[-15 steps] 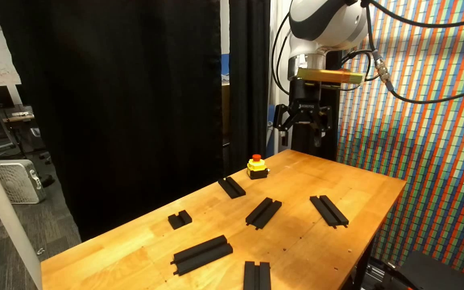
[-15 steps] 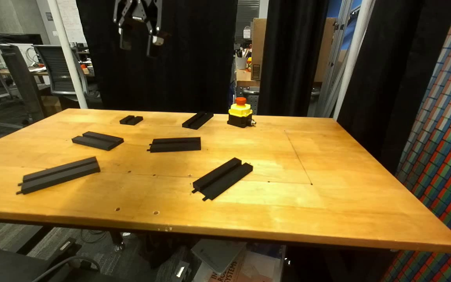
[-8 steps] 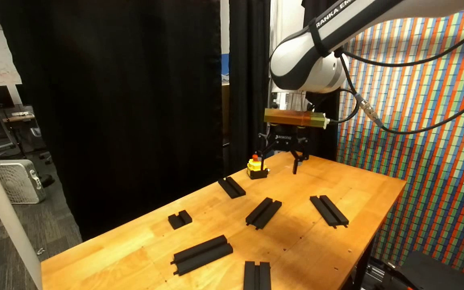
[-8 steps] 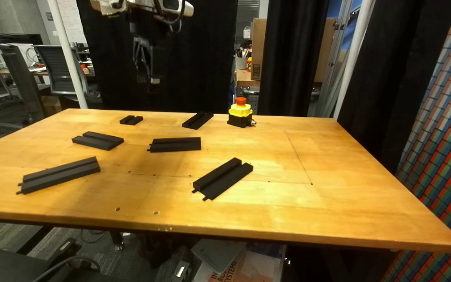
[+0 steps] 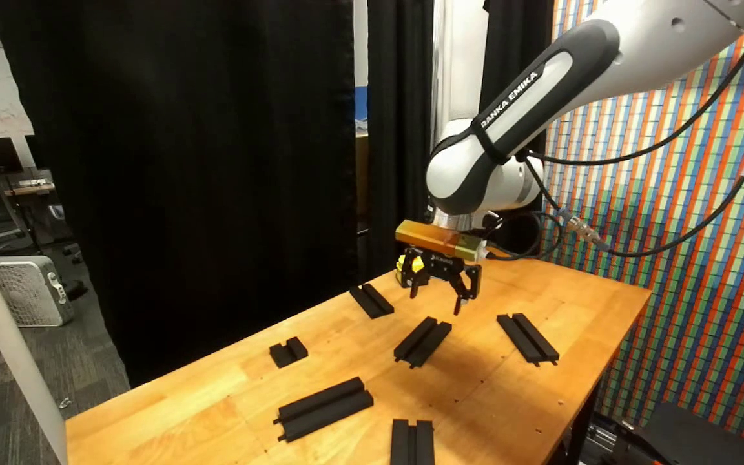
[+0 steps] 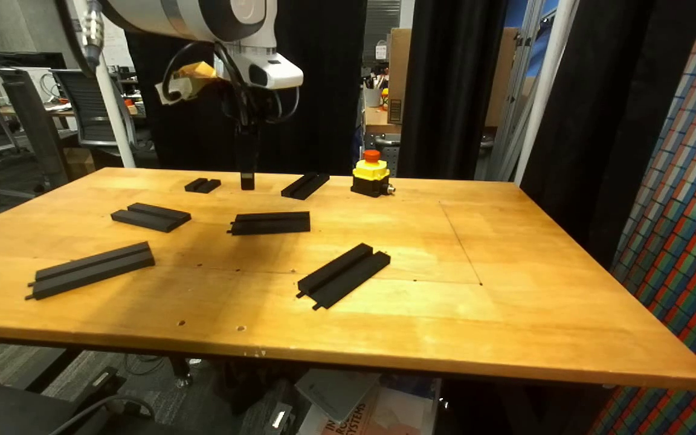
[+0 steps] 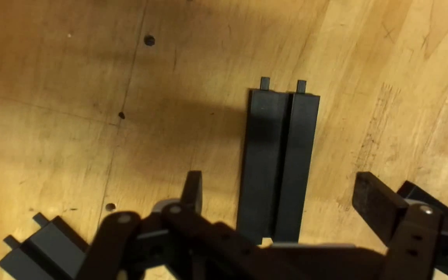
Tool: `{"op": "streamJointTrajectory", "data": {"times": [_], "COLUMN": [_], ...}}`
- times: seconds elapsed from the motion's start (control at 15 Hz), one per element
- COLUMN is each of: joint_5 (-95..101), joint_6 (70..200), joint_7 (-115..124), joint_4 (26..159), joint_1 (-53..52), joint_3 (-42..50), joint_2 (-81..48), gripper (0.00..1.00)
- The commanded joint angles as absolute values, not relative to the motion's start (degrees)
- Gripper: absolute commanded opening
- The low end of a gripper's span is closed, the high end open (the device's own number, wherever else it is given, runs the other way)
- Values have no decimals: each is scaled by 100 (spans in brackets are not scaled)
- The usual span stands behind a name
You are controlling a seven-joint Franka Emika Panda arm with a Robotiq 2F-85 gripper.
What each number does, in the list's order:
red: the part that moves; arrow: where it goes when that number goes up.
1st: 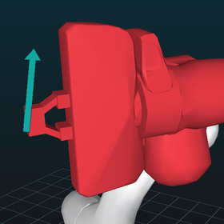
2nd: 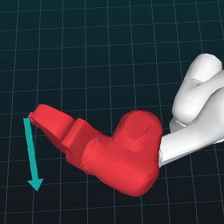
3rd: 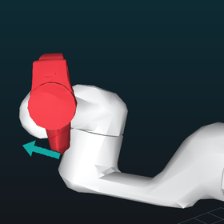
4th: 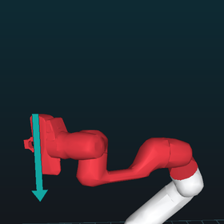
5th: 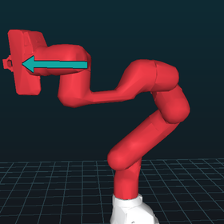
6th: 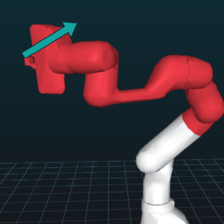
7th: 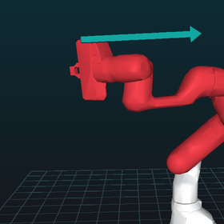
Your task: Connect four black pieces together
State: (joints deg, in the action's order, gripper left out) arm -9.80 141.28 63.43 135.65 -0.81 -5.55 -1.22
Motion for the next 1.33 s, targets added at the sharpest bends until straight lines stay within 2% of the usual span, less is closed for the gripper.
{"op": "streamJointTrajectory", "data": {"times": [0.0,0.53,1.27], "joint_5": [-418,33,508], "joint_6": [14522,14673,14728], "joint_7": [7533,8453,8022], "joint_4": [13460,13238,12724], "joint_1": [-261,-594,-835], "joint_3": [-426,-192,-45], "joint_2": [-533,-1194,-1697], "gripper": [100,100,100]}}
